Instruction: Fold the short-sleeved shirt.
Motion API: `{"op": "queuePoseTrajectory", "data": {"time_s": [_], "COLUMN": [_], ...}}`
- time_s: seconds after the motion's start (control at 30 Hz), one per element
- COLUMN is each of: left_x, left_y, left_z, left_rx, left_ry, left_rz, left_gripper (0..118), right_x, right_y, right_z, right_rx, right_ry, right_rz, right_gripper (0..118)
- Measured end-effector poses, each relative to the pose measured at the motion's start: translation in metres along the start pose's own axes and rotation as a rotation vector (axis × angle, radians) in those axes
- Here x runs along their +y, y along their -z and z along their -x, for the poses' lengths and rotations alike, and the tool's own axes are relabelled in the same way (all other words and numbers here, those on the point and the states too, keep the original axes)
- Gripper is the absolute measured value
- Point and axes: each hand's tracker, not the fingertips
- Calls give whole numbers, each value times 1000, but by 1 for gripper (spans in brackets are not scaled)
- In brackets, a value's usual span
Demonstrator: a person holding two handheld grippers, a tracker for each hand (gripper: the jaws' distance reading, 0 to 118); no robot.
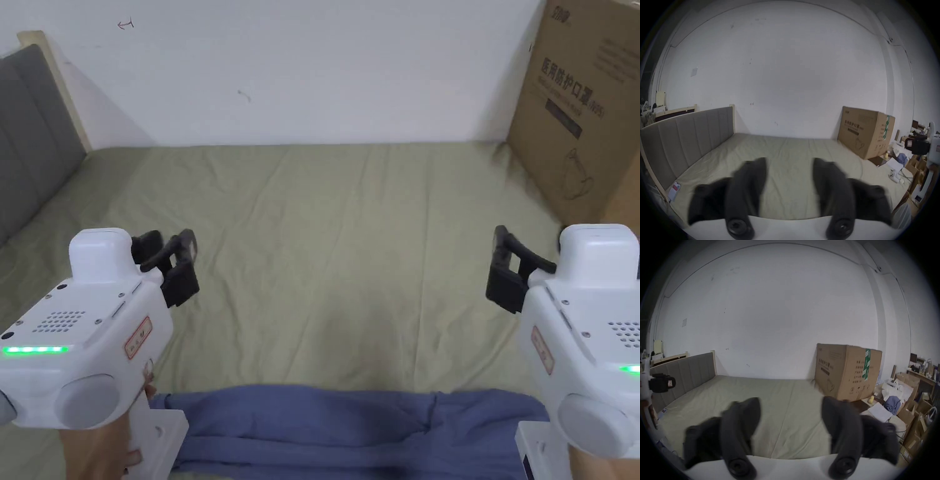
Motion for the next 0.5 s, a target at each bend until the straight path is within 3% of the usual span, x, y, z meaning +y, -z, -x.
{"op": "queuePoseTrajectory", "data": {"time_s": [0.03,0.1,0.37,0.5], "left_x": [0,2,-8,-21], "left_y": [0,1,8,22], "left_z": [-1,-1,0,29], "left_rx": [-26,-71,-50,-100], "left_ry": [-31,-82,-9,-154], "left_rz": [4,28,93,278], "left_gripper": [0,0,0,0], "right_x": [1,1,3,-2], "right_y": [-1,-3,1,10], "right_z": [2,4,8,11], "right_rx": [3,-31,20,38], "right_ry": [-2,-3,1,8], "right_rz": [-4,-22,-3,19], "right_gripper": [0,0,0,0]}}
